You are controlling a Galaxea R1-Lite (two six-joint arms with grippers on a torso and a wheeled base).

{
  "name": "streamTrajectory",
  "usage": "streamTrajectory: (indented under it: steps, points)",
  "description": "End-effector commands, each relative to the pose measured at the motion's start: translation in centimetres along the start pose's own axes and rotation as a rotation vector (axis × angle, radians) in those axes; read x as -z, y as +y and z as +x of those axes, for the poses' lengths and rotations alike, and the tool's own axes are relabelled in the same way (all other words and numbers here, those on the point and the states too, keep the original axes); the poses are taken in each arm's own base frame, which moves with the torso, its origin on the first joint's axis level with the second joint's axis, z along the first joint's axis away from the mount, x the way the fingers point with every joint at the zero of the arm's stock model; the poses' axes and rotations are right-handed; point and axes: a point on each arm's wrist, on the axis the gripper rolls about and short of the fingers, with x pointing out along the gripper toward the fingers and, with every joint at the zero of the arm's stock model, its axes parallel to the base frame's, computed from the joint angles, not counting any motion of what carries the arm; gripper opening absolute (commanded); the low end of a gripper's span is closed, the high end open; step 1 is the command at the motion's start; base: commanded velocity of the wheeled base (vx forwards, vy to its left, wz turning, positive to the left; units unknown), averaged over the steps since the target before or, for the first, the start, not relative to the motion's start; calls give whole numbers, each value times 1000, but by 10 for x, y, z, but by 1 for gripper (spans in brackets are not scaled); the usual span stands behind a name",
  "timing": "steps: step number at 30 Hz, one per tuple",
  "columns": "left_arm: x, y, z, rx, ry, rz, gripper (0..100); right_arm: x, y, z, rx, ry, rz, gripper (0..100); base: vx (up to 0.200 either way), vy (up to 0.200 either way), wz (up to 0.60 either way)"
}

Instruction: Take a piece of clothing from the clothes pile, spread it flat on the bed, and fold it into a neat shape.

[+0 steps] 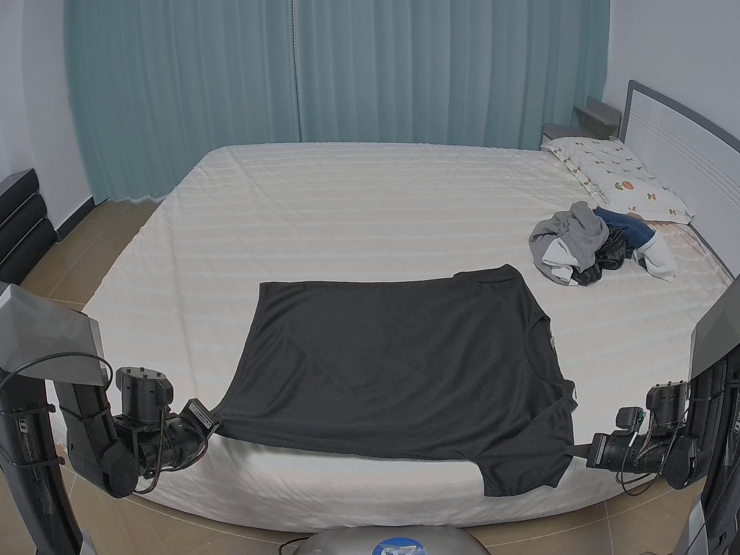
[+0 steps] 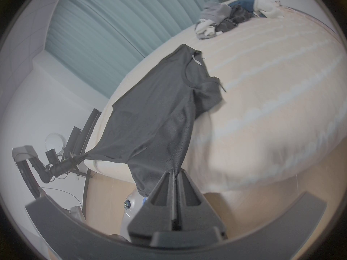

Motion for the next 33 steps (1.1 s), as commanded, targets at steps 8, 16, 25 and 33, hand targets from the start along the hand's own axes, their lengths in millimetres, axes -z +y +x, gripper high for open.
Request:
streamTrajectory:
  steps: [8, 16, 25, 33]
  points:
    - [12, 16, -14, -41, 22, 123, 0, -3, 1, -29, 43, 16, 32, 0, 0, 0, 0]
    - [22, 31, -24, -121, 74, 260, 0, 5, -10, -38, 97, 82, 11, 0, 0, 0, 0]
    - [28, 38, -35, -162, 105, 340, 0, 6, -5, -55, 112, 106, -24, 0, 0, 0, 0]
    - [33, 43, -38, -228, 150, 374, 0, 7, 6, -70, 123, 108, -53, 0, 0, 0, 0]
